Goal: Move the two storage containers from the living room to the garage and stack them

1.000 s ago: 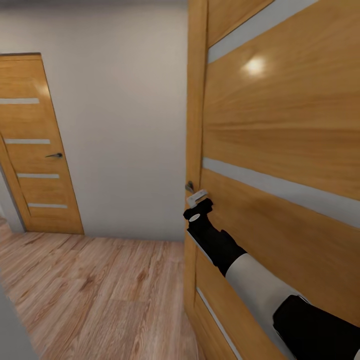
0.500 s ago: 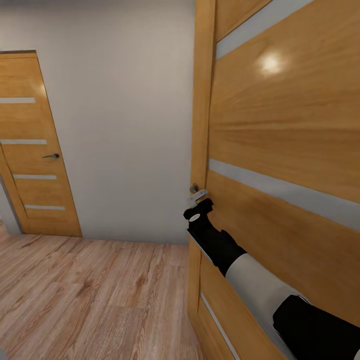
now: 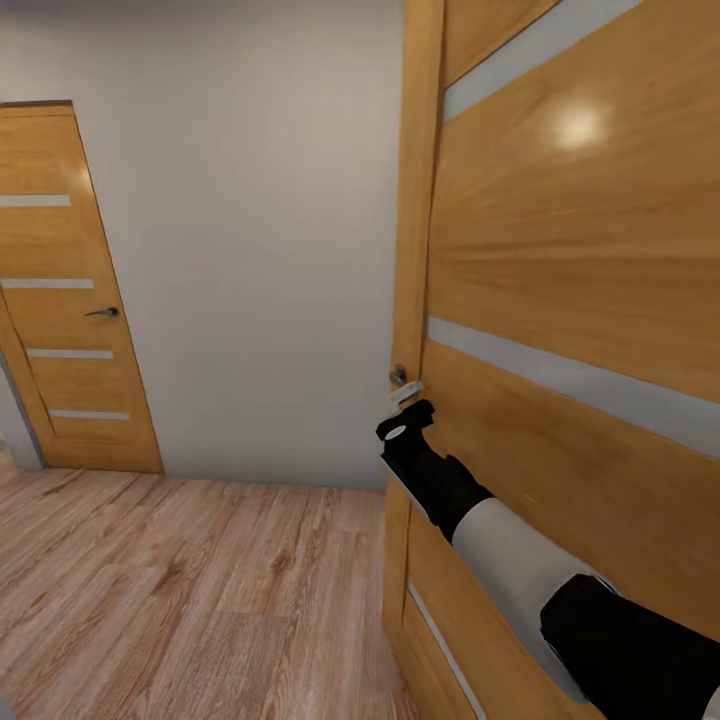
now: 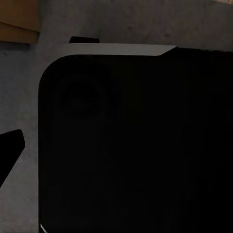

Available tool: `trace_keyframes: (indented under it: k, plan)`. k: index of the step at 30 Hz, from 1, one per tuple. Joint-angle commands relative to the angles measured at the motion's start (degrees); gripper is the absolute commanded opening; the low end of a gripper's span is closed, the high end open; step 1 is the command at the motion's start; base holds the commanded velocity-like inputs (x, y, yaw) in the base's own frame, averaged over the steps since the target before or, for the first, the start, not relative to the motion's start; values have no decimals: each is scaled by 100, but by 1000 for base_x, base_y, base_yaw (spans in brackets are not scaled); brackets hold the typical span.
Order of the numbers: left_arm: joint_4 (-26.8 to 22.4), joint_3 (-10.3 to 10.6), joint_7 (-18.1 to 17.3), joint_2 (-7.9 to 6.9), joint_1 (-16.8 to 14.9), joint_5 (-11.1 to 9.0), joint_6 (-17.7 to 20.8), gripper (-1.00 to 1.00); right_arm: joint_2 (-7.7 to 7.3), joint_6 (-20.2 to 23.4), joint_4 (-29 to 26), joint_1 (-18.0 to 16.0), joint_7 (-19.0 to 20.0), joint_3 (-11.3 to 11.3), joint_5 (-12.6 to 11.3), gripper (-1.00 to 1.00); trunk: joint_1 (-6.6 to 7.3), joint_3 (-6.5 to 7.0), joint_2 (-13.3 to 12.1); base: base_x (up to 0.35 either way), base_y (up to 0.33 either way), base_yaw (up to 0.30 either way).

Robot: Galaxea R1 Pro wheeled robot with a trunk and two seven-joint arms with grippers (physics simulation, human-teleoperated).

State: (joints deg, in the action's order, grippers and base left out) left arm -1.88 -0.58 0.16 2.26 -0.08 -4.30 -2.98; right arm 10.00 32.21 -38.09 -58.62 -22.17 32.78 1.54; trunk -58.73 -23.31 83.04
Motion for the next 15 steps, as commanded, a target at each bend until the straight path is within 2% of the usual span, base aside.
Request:
trace_keyframes:
  k: [1,2,6,15]
  plan:
    - [0,-2,2,1,0,-45,-15,100,0,21,161,-107,-24,-3,38,100,0,-6,4,0,0,0]
    - [0,-3,2,2,0,-45,-17,100,0,-63,414,-246,-24,-19,30,100,0,-6,4,0,0,0]
    - [-1,1,2,2,0,-45,-18,100,0,-256,814,-449,-24,-37,23,100,0,-6,4,0,0,0]
    - [1,-1,2,2,0,-45,-17,100,0,-320,950,-545,-24,-48,21,100,0,-6,4,0,0,0]
